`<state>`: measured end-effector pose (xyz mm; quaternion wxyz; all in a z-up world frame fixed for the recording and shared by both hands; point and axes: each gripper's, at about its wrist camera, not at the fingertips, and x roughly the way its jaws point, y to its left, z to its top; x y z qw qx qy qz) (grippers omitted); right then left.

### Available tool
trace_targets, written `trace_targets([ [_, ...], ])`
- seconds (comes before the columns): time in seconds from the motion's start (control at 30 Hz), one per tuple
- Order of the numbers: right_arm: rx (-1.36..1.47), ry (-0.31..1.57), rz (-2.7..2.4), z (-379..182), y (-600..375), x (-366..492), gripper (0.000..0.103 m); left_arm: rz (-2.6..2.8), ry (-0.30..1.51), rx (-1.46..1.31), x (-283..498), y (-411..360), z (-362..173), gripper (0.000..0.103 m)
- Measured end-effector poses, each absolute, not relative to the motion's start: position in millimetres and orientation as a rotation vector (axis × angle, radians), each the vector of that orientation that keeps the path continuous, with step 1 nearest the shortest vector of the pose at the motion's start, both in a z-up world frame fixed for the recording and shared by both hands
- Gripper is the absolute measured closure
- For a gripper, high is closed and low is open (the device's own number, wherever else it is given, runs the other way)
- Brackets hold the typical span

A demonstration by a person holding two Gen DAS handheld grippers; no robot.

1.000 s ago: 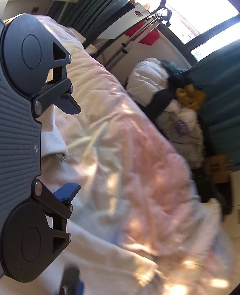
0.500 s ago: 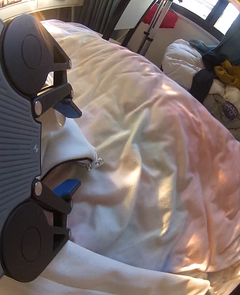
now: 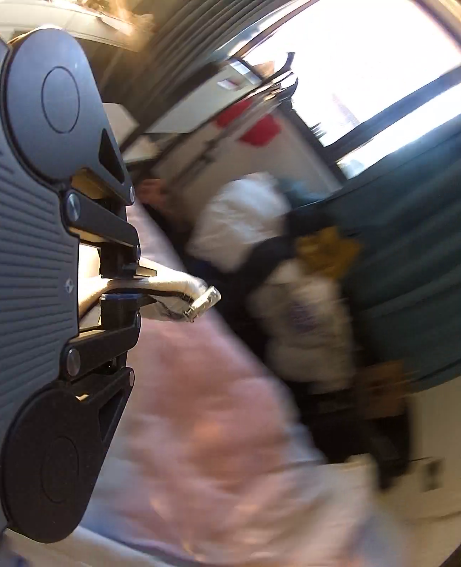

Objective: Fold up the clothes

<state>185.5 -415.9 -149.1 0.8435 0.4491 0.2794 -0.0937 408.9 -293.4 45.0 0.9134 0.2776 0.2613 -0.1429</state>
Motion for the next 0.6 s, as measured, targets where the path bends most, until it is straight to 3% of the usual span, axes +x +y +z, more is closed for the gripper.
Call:
trace_targets([
  [0.13, 0.943, 0.580, -0.224, -148.5, -419.2, 184.8, 0.028, -0.390, 0.421, 0.531, 399.9, -336.2, 70.0, 0.097],
  [0.27, 0.947, 0.555, -0.257, -147.8, -425.7, 181.6, 0.028, -0.557, 0.434, 0.540, 383.0, -373.5, 39.6, 0.095],
  [0.33, 0.946, 0.541, -0.285, -147.7, -430.6, 179.7, 0.028, -0.634, 0.467, 0.529, 375.6, -382.4, 14.9, 0.085],
  [0.43, 0.956, 0.522, -0.317, -150.8, -437.4, 177.2, 0.028, -0.674, 0.533, 0.514, 367.0, -381.3, -19.2, 0.061],
  [0.5, 0.957, 0.526, -0.333, -153.9, -441.3, 177.8, 0.028, -0.669, 0.556, 0.496, 361.6, -371.0, -29.9, 0.061],
  [0.6, 0.996, 0.520, -0.333, -158.3, -449.1, 176.9, 0.028, -0.638, 0.580, 0.434, 350.9, -339.7, -32.0, 0.051],
])
